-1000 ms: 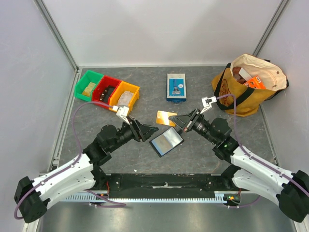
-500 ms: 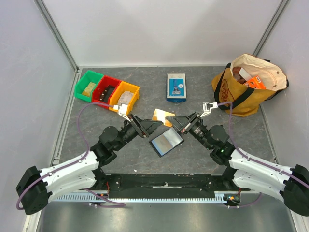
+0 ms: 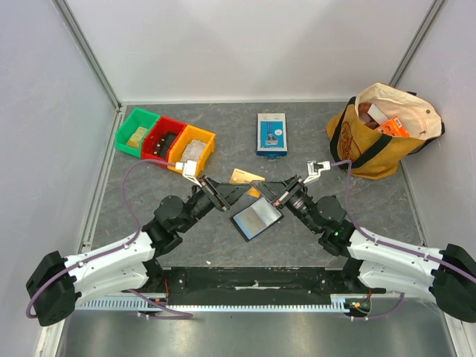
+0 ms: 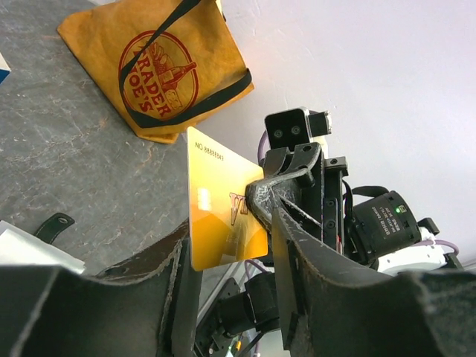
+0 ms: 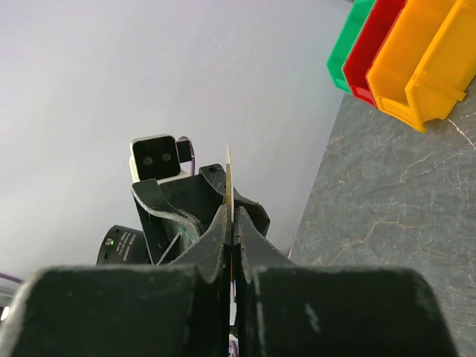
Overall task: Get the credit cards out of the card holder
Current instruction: Place the credit card in the storage box.
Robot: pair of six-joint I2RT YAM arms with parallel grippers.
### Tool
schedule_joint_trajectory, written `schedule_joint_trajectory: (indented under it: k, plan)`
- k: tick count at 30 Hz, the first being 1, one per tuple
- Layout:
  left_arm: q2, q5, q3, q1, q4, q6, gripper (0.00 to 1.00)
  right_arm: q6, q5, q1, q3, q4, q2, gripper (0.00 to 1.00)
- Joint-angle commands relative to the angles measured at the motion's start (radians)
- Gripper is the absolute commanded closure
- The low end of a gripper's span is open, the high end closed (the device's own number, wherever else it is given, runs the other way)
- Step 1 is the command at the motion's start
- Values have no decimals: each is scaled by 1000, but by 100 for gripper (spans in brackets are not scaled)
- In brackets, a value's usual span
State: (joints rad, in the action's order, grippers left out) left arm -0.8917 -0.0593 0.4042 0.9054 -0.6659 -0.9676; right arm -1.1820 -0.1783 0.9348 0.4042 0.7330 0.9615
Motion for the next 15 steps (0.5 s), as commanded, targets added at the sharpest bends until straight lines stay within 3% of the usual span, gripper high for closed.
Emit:
schedule_joint_trajectory:
  k: [1, 8, 11, 13, 15]
  plan:
    - [16, -43, -10, 13, -73, -34, 54, -21, -81, 15, -11, 48, -4, 99]
    - [48, -65, -16, 15, -47, -28, 74, -28, -105, 22, -22, 39, -7, 98]
    - [59, -73, -24, 15, -47, -29, 88, -28, -101, 27, -24, 42, -1, 96]
    - [68, -88, -25, 13, -32, -25, 98, -25, -99, 25, -25, 40, 0, 89]
    - [89, -111, -18, 12, 23, -17, 98, -10, -105, 25, -28, 23, -12, 79]
